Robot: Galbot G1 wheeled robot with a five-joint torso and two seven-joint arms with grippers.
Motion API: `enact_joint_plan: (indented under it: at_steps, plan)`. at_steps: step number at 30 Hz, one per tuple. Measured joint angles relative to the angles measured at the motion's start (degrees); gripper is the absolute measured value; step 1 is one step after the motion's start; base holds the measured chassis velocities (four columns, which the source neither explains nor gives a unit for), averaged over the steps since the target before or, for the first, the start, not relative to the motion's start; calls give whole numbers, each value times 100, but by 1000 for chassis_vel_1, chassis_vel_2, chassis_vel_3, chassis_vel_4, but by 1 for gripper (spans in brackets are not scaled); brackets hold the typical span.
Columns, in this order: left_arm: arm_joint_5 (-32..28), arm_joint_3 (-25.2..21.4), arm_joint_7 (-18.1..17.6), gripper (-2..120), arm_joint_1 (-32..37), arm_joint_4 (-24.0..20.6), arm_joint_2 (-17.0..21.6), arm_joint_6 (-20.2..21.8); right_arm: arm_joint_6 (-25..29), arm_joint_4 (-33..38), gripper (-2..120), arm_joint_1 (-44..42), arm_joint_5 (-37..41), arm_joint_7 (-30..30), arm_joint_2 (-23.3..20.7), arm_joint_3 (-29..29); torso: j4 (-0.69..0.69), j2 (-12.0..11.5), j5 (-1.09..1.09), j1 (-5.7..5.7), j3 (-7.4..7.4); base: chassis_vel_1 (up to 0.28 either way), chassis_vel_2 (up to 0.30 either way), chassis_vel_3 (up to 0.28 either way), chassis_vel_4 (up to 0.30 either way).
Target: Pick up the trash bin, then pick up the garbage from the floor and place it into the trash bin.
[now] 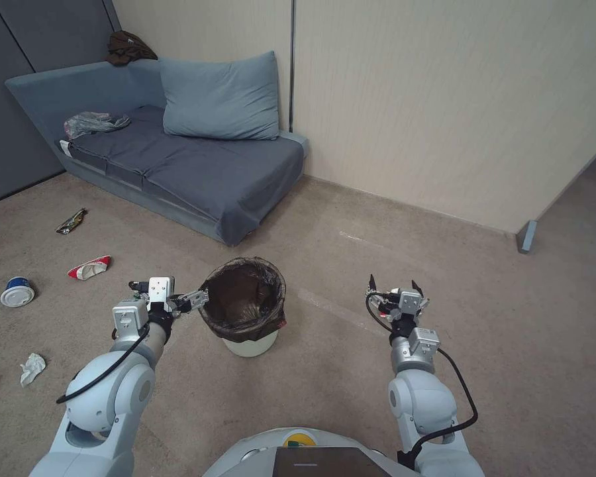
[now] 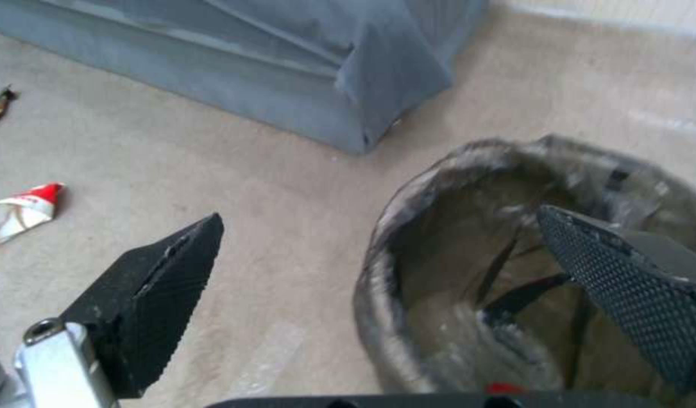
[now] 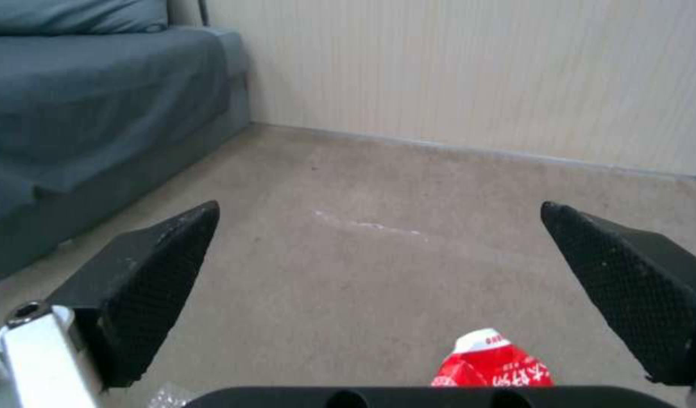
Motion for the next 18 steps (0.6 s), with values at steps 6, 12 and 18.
enact_joint_plan:
  at_steps: [6, 12, 18]
  plan:
    - [-70, 42, 4, 100, -126, 363, 124, 2, 3, -21, 100, -16, -4, 15, -1, 6, 1, 0, 0, 0, -1, 0, 0, 0, 0]
    - [-61, 74, 12, 100, -302, 894, 183, 4, 16, -61, 100, -24, -28, 18, -1, -9, 1, 0, 0, 0, 0, 0, 0, 0, 0]
    - [-347, 162, -31, 100, -646, 1638, 344, 7, 35, -102, 100, -53, -90, 17, 0, -45, 0, 0, 0, 0, 0, 0, 0, 0, 0]
